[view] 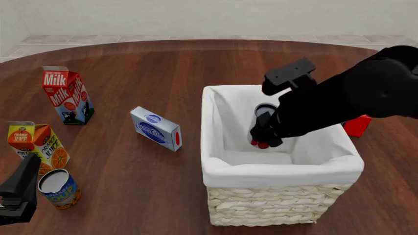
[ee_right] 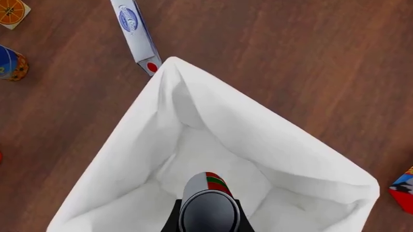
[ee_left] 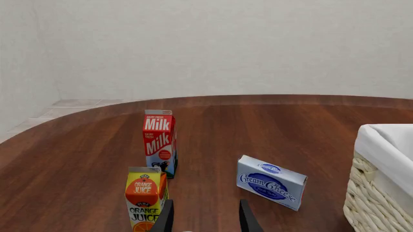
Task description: Pick up the tomato sauce, and put it in the basket.
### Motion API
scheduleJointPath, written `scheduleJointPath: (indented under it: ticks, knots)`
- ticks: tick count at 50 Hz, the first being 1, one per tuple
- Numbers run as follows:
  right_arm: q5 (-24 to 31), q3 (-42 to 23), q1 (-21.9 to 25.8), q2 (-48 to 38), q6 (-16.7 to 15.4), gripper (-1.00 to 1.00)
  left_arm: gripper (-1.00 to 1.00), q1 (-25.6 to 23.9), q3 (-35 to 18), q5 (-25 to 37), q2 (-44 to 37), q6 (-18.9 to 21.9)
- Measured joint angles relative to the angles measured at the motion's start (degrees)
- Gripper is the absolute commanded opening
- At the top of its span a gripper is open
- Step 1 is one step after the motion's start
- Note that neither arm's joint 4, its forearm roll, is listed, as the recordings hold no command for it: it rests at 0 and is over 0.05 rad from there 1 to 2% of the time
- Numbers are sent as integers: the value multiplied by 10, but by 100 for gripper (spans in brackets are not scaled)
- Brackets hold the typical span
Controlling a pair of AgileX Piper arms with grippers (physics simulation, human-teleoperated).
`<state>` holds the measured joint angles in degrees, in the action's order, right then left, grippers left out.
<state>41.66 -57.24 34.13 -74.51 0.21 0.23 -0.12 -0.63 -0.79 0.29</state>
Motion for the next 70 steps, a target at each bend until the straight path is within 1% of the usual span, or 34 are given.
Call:
scheduleJointPath:
  ticks: [23,49,68,69,70]
  knots:
    - [-11,12,-3,-16,1,-100,100,0,0,0,0,0]
    - [-29,33,-2,-33,9,-100,100,0,0,0,0,0]
    - [-33,32,-4,-43,9,-100,100,0,0,0,0,0]
    - [-33,31,-5,-43,9,100,100,0,0,0,0,0]
    - [-34,30,-5,-43,9,100,100,0,0,0,0,0]
